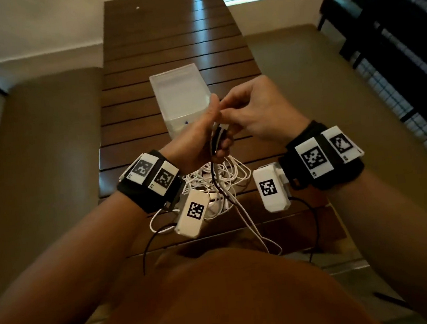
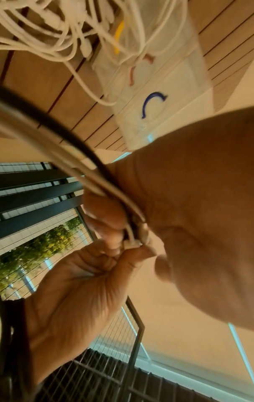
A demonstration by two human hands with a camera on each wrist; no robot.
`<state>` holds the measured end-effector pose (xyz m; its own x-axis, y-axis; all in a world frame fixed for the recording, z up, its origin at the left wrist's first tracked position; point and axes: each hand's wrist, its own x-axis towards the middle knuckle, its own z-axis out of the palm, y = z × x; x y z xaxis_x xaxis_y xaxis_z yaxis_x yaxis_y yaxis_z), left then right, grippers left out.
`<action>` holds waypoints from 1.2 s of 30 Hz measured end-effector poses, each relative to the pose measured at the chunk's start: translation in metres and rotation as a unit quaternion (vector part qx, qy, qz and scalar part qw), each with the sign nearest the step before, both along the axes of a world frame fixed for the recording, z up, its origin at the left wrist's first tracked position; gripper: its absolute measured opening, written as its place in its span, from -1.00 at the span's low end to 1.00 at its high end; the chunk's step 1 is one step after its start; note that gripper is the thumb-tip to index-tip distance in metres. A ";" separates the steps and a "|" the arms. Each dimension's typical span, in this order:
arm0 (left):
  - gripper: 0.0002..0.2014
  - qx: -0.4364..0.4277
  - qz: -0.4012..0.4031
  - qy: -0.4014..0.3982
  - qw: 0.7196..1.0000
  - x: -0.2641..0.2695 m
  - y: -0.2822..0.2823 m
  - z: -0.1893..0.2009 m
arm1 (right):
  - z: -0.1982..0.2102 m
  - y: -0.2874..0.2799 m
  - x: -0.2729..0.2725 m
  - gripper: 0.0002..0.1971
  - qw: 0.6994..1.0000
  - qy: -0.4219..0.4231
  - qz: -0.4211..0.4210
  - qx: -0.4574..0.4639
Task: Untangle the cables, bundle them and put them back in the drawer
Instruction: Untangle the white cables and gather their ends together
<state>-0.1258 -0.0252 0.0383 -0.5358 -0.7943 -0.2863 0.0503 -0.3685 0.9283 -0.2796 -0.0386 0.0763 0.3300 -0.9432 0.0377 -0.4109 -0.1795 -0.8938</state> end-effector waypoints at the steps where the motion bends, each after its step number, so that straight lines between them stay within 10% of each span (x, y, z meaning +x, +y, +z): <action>1: -0.46 -0.010 -0.005 0.007 1.000 0.009 0.001 -0.001 | 0.000 -0.002 0.005 -0.96 1.000 0.011 0.012 0.003; 15: -0.83 -0.071 0.027 -0.164 0.983 0.039 0.015 0.009 | 0.012 -0.008 0.041 -0.76 0.987 0.121 0.103 -0.039; 28: -0.75 -0.012 0.236 -0.120 0.964 0.059 0.014 -0.007 | -0.051 -0.017 0.062 -0.66 0.985 -0.065 0.129 0.095; 31: -0.72 -0.011 0.262 -0.108 0.959 0.077 0.013 -0.010 | -0.090 -0.036 0.047 -0.78 0.989 0.107 0.043 0.097; 36: -0.77 0.023 0.290 -0.116 0.950 0.089 0.014 -0.021 | -0.145 -0.037 0.049 -0.73 0.919 0.326 0.133 0.175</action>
